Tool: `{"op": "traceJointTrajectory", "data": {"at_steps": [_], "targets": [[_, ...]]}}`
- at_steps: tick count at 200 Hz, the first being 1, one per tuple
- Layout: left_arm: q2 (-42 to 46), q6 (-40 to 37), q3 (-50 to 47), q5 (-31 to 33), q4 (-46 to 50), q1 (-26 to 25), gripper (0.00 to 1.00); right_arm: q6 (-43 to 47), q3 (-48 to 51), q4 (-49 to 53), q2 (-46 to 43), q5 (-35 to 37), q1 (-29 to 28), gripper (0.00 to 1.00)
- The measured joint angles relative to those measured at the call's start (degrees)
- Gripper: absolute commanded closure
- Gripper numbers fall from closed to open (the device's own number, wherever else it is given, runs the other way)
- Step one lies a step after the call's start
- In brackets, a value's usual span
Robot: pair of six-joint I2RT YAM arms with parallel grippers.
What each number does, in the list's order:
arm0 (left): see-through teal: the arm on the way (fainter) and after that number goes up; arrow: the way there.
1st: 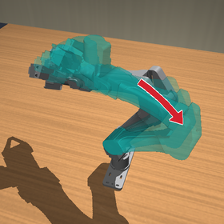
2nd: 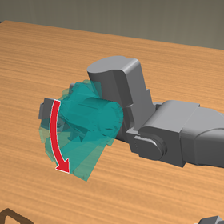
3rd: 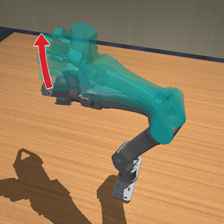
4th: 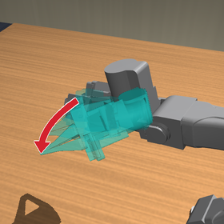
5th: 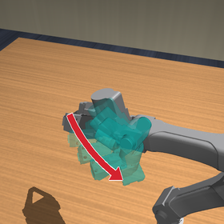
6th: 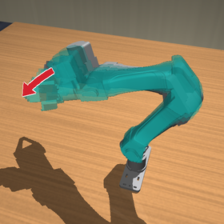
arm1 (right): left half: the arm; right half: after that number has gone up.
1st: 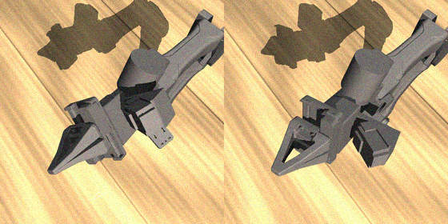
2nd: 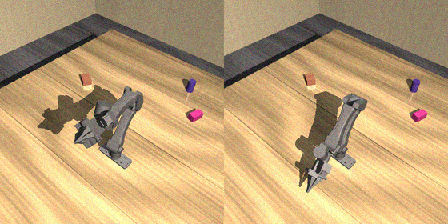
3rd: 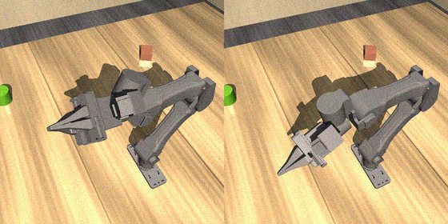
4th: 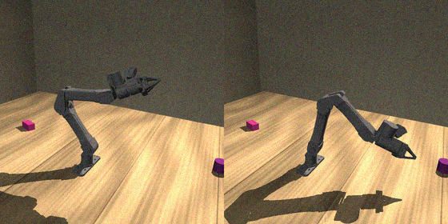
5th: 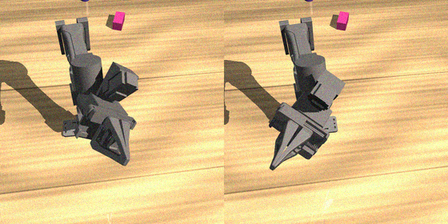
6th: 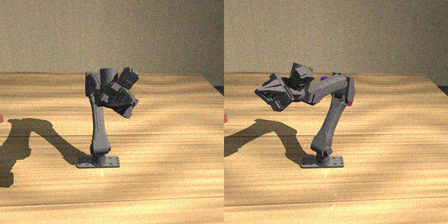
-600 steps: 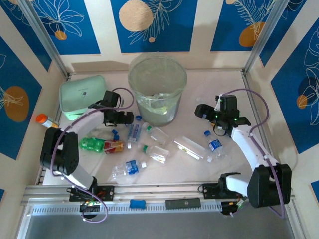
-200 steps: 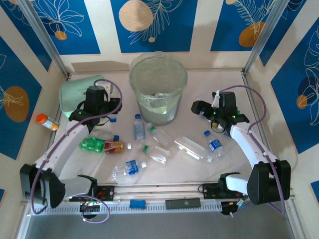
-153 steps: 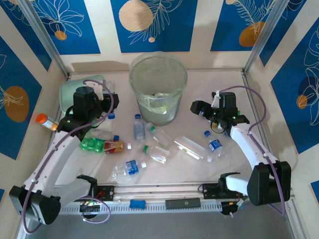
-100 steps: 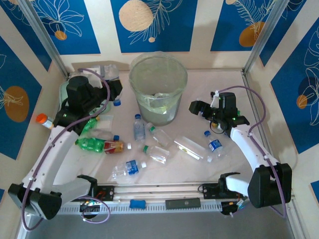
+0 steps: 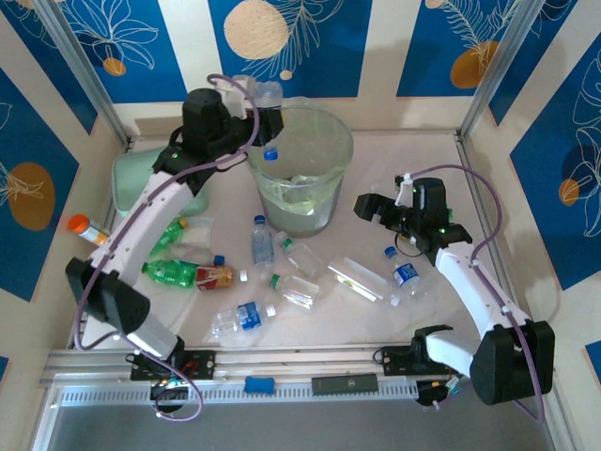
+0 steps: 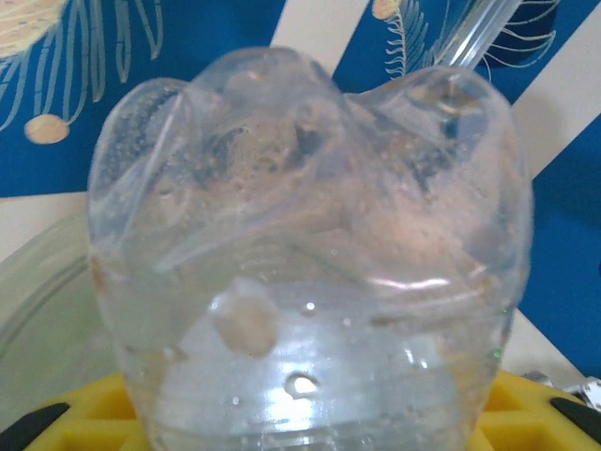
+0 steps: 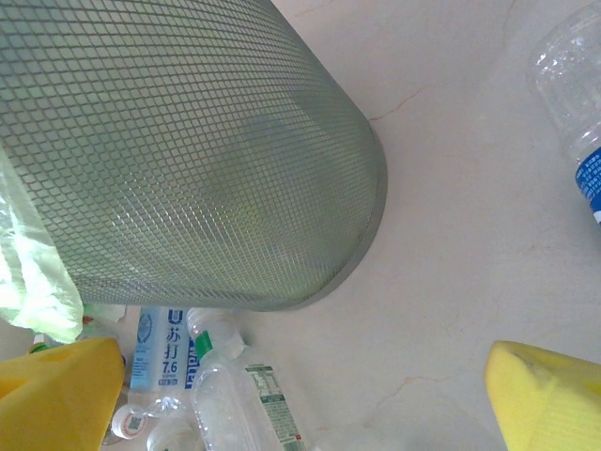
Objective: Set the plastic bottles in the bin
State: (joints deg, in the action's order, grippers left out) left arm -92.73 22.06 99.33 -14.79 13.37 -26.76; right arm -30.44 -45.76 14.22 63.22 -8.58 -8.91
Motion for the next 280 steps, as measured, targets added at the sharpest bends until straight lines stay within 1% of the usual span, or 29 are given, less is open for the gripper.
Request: {"op": "traceJointTrajectory", "data": {"at_steps": [28,55,96,120,134,146,156,178,186,226,256,280], "targets": [[-7.37,-3.19,8.48,0.94,3.69,-2.34,0.53,0.31,0.63,0.44,-1.97,0.04,0.0,0.01],[-12.76,-7.26,13.33,3.37,8.63,-4.52,0.53,0.61,0.92,0.61,-3.1,0.22,0.0,0.01],[-18.93,-13.29,17.29,7.41,16.94,-7.34,0.53,1.05,1.42,1.29,-3.82,0.44,0.02,0.01],[-20.72,-16.28,17.92,9.79,20.59,-8.74,0.53,1.07,1.42,1.49,-3.82,0.61,0.2,0.01],[-21.27,-17.29,18.12,10.69,21.94,-9.18,0.51,1.07,1.44,1.51,-3.82,0.61,0.37,0.01],[-21.42,-17.99,18.21,11.06,22.58,-9.42,0.47,1.07,1.44,1.55,-3.82,0.63,0.46,0.01],[-21.42,-18.18,18.32,11.5,22.99,-9.49,0.42,1.07,1.44,1.64,-3.82,0.63,0.59,0.01],[-21.42,-19.17,18.58,12.13,23.1,-9.49,0.23,1.05,1.44,1.68,-3.82,0.72,0.81,0.01],[-21.42,-19.17,18.58,12.24,23.12,-9.49,0.18,1.05,1.44,1.7,-3.82,0.87,0.92,0.01],[-21.07,-18.73,18.58,12.37,23.12,-9.53,0.0,0.55,1.42,3.06,-3.82,2.69,2.21,0.01],[-18.88,-18.03,18.47,12.33,23.12,-9.53,0.0,-0.7,0.04,6.99,-3.63,5.4,4.31,0.01],[-14.58,-17.92,16.87,12.5,23.1,-9.53,0.0,-2.38,-2.32,9.88,-3.1,7.37,6.25,0.01]]}}
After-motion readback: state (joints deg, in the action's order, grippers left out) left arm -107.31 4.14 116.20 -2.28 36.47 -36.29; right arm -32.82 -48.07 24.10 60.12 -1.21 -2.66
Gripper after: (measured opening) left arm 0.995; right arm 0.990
